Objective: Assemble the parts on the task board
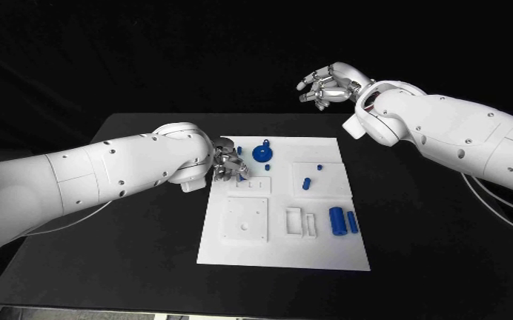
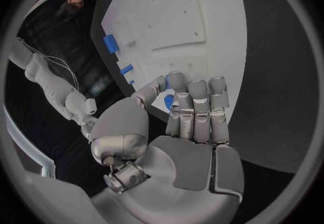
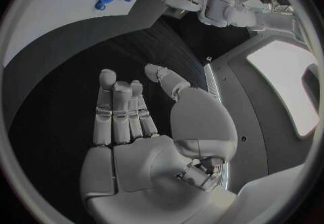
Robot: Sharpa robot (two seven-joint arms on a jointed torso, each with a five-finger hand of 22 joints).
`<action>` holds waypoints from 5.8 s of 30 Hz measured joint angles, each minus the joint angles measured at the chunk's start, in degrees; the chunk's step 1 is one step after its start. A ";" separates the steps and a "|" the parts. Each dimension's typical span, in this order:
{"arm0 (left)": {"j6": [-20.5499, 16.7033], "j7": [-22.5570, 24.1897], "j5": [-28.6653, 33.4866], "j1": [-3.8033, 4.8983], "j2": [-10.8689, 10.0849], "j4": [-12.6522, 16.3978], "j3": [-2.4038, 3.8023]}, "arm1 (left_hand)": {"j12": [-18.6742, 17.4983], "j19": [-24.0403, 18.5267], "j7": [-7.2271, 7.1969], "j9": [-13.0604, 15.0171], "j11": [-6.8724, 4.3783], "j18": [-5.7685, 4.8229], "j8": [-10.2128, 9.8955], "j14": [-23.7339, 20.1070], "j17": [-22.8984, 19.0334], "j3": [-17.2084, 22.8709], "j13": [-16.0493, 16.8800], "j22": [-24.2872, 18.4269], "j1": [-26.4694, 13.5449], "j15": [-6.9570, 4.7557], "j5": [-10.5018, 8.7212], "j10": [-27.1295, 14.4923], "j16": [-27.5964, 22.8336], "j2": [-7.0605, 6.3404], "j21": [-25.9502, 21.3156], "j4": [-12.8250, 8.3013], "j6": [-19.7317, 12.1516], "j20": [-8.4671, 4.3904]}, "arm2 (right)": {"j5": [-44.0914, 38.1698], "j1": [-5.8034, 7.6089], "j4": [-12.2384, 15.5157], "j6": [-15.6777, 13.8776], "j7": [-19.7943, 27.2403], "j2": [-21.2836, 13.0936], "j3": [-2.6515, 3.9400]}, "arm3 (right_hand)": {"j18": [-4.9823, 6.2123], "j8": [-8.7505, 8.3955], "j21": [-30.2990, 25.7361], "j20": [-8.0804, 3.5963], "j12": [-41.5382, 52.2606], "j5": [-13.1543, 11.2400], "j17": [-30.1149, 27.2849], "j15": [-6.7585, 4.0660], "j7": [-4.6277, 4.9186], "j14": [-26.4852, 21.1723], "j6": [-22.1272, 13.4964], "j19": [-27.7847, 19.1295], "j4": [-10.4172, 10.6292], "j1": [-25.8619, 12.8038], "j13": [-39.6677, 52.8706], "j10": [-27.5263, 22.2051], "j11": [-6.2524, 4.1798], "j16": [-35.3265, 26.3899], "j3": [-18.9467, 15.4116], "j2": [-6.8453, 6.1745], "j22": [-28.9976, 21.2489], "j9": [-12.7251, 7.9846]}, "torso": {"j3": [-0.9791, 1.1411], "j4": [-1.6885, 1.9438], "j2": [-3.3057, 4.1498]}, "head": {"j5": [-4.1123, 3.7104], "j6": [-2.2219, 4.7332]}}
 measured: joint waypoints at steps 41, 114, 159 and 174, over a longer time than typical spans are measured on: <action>3.25 31.96 33.61 -0.78 -9.43 3.84 0.49 | 1.37 -1.66 0.42 4.83 0.20 -0.01 0.43 -2.02 0.07 0.03 0.50 -0.03 1.39 -0.34 -4.21 -2.45 0.89 2.50 -0.35 0.87 -2.85 0.43 | -16.60 -1.50 21.75 3.75 -1.46 -6.31 -2.84 | -0.24 -0.38 1.56 -1.13 2.28 -3.56 0.35 -0.22 0.39 1.43 -0.82 2.38 -0.17 2.72 -0.19 1.53 -0.12 2.78 0.17 -0.15 -0.02 -0.60 | -0.04 0.09 -0.07 | -0.64 4.22; 4.33 32.38 33.58 -1.01 -9.44 4.27 0.22 | 1.76 -1.74 0.50 5.10 0.32 -0.02 0.43 -2.64 0.17 0.04 0.53 -0.03 1.46 -0.13 -3.09 -2.71 1.34 2.55 -0.35 0.52 -2.66 0.51 | -17.27 -1.48 23.50 4.09 -2.02 -5.31 -4.16 | -0.25 -0.65 1.78 -1.10 2.50 -4.00 0.30 -0.19 0.28 1.42 -0.49 2.55 -0.17 2.71 -0.18 1.52 -0.11 3.02 0.49 -0.15 -0.04 -1.02 | 0.08 0.03 -0.07 | 0.19 3.35; -6.11 28.72 31.07 -0.88 -9.44 7.45 -0.03 | 1.99 -1.73 0.82 4.98 -0.17 -0.01 0.31 -2.37 0.10 0.11 0.05 -0.01 2.74 -0.17 -1.47 -2.33 1.56 1.61 -0.35 0.29 -2.33 0.51 | -14.32 -1.97 21.80 -0.44 -3.34 -5.17 -4.37 | -0.25 -0.84 1.78 -0.91 2.44 -8.96 -0.15 -0.18 0.50 1.42 -0.92 2.36 0.12 -0.20 -0.53 1.31 0.10 3.01 -0.69 -0.87 0.00 -1.83 | 0.04 0.03 -0.04 | 0.05 3.41; -23.64 19.37 19.12 -0.83 -8.16 8.25 -0.69 | 0.03 1.26 1.67 3.24 -1.12 -0.01 -0.13 -0.45 -1.54 1.00 -2.34 -0.02 8.77 0.14 6.13 1.22 0.65 -4.43 -0.35 1.17 -0.34 -0.40 | -13.84 -2.02 15.15 -3.55 -4.51 -5.99 -2.96 | -0.24 -0.84 1.78 -0.90 2.44 -9.36 -0.28 -0.18 0.56 1.42 -0.99 2.35 0.16 -0.55 -0.71 1.31 0.10 3.01 -1.11 -1.12 -0.01 -1.91 | 0.13 0.10 -0.12 | 0.06 3.50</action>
